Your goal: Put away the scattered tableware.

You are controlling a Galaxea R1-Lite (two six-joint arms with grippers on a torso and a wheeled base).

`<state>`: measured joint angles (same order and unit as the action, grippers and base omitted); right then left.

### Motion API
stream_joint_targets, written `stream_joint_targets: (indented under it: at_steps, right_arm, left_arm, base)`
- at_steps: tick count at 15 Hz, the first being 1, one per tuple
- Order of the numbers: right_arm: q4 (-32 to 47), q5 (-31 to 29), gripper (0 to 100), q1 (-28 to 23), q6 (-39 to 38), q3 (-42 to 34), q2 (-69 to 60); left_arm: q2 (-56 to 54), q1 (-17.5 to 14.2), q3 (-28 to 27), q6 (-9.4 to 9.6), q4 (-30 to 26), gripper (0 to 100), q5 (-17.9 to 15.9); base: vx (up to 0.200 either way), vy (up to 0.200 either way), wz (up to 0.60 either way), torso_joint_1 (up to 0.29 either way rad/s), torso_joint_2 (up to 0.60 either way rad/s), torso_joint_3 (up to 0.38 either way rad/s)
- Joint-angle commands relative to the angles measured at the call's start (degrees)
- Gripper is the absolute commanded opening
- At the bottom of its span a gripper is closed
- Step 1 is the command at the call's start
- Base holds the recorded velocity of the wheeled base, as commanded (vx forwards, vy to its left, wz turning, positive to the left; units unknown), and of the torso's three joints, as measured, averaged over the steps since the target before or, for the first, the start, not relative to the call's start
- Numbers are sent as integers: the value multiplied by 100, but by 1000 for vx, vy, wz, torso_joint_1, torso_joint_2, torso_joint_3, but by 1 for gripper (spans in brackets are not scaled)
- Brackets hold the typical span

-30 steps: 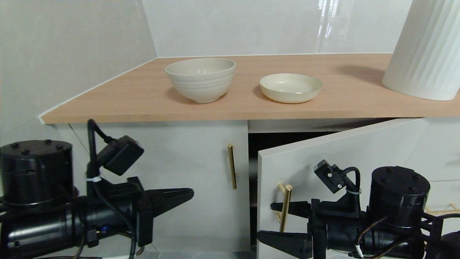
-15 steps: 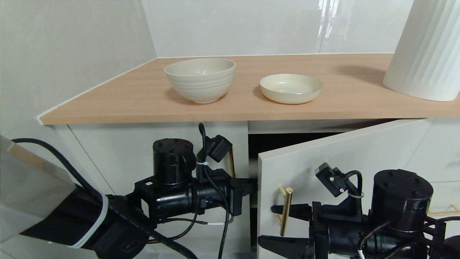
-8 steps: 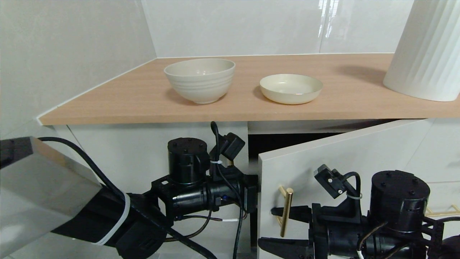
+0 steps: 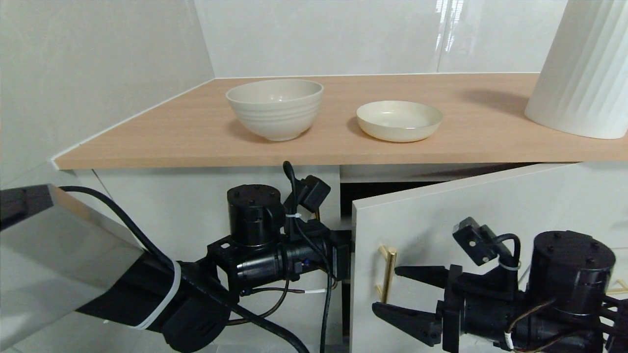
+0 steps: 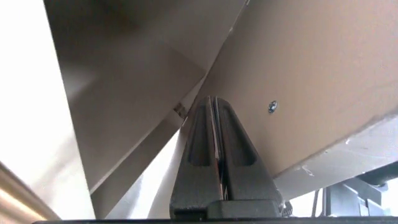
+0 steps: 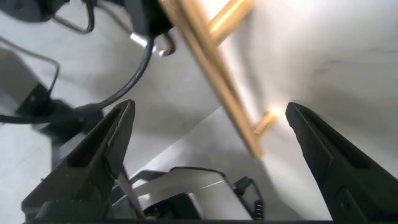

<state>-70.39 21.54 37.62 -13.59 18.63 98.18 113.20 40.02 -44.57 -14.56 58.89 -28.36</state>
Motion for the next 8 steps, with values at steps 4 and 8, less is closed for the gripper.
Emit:
stream_joint_targets:
  at_steps: [4, 8]
  right_arm:
    - [60, -97, 100, 8, 15, -905, -1328]
    - [192, -89, 100, 17, 6, -1274, -1715]
  left_arm:
    - [-44, 94, -8, -3, -18, 0, -56]
    - [-53, 164, -8, -12, -18, 0, -47]
  base:
    - [0, 0, 0, 0, 0, 0]
    - [0, 0, 0, 0, 0, 0]
